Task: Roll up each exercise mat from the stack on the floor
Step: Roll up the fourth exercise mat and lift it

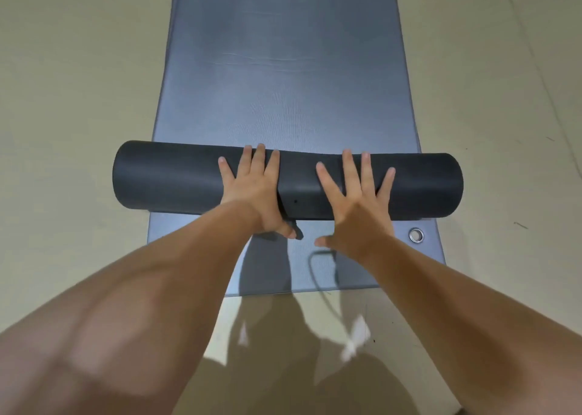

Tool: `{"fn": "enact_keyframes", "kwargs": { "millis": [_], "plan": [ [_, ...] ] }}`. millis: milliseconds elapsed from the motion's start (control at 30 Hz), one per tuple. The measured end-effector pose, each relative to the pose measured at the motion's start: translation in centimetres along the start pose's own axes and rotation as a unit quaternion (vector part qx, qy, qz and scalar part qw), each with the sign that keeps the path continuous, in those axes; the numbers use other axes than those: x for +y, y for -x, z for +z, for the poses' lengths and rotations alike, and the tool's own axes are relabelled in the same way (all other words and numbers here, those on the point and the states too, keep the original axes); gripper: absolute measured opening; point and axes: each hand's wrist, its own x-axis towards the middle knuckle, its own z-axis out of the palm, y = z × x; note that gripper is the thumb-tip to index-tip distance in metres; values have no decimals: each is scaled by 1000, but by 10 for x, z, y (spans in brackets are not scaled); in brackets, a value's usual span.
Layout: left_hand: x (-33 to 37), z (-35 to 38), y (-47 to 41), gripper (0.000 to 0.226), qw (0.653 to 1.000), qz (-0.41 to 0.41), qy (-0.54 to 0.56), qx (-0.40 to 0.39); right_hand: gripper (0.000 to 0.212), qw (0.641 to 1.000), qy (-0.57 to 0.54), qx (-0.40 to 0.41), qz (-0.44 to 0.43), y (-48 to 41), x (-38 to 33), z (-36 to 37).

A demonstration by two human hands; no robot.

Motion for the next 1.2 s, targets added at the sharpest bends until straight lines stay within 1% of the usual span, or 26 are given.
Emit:
{"fn": "enact_keyframes", "kwargs": {
  "millis": [67,133,200,300,467,567,733,800,867,933,967,1033,1100,1133,1167,1200],
  "plan": [
    [-2,-7,-11,167,1000,1,-2,-7,147,999,34,-31,7,-4,-1,7],
    [-3,-5,-15,161,1000,2,-19,-5,135,999,35,-37,10,-25,2,2],
    [-3,-3,-17,147,999,5,-31,10,125,998,21,-62,0,-46,6,-8],
    [-4,-11,-21,129,1000,14,-21,18,118,993,-4,-118,-9,-62,13,-19],
    [-3,-20,-10,109,1000,26,-13,-7,108,990,-32,-138,-25,-54,14,-30],
    [-2,-12,15,98,999,29,-5,-35,103,983,-28,-178,-38,-29,9,-32],
    [3,-3,69,83,989,18,-6,-145,93,957,-70,-272,-76,18,-5,-47],
    [0,-3,83,87,977,7,25,-213,92,934,-119,-327,-79,31,-9,-56],
    [-5,0,90,90,963,1,55,-262,93,921,-141,-354,-77,40,-16,-58],
    [-8,0,89,90,957,-5,67,-282,98,931,-126,-334,-76,48,-22,-55],
    [-9,-3,86,88,955,-7,73,-288,106,942,-115,-305,-76,53,-23,-53],
    [-9,-11,75,76,942,-3,113,-315,127,965,-75,-235,-84,66,-22,-47],
    [-10,-20,64,63,925,-7,157,-345,139,982,-8,-164,-88,82,-22,-38],
    [-10,-23,62,62,919,-11,171,-354,141,987,12,-139,-83,91,-24,-32],
    [-11,-23,60,66,918,-17,179,-353,144,989,19,-124,-73,98,-27,-25],
    [-11,-21,59,77,922,-25,183,-341,146,991,19,-119,-62,102,-29,-18]
  ]
}}
